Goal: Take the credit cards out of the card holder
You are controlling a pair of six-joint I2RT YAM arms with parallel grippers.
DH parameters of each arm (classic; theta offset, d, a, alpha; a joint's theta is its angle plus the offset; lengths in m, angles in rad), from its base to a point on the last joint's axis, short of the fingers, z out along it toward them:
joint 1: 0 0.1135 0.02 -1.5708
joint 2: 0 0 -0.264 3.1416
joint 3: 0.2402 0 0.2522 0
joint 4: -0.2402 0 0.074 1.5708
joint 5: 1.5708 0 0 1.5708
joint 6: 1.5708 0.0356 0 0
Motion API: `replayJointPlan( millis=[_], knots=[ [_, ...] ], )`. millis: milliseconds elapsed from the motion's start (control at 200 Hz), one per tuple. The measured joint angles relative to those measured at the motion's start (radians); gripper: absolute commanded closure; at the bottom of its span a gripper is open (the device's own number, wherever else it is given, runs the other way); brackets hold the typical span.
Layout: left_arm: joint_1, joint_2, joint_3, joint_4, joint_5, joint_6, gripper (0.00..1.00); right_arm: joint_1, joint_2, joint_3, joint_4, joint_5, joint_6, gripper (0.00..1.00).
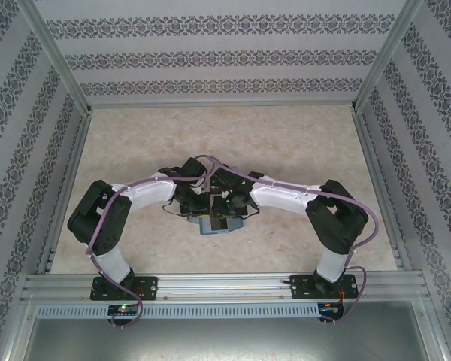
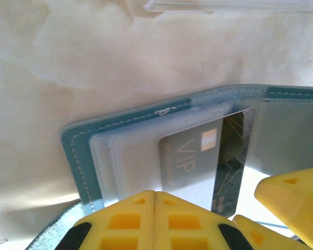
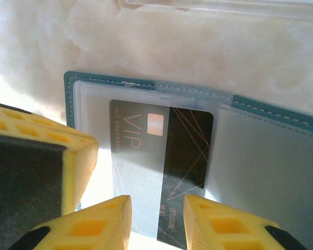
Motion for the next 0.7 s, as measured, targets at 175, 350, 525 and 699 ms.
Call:
replayJointPlan(
  millis=[175,350,525,699],
  knots=[
    [-0.033,0.001,0.018,0.0,-0.003,0.0,0.99,-0.021,0.0,0.0,-0.004,-0.01,-0.005,0.67],
    [-0.039,0.015,0.019,0.001,-0.003,0.0,0.99,-0.04,0.013,0.0,0.0,-0.033,-0.023,0.68],
    [-0.043,0.039,0.019,0.001,-0.002,0.001,0.99,-0.049,0.047,0.0,0.007,-0.052,-0.027,0.69],
    [-0.043,0.039,0.019,0.001,-0.003,0.005,0.99,-0.053,0.051,-0.005,0.026,-0.065,-0.029,0.71]
  ],
)
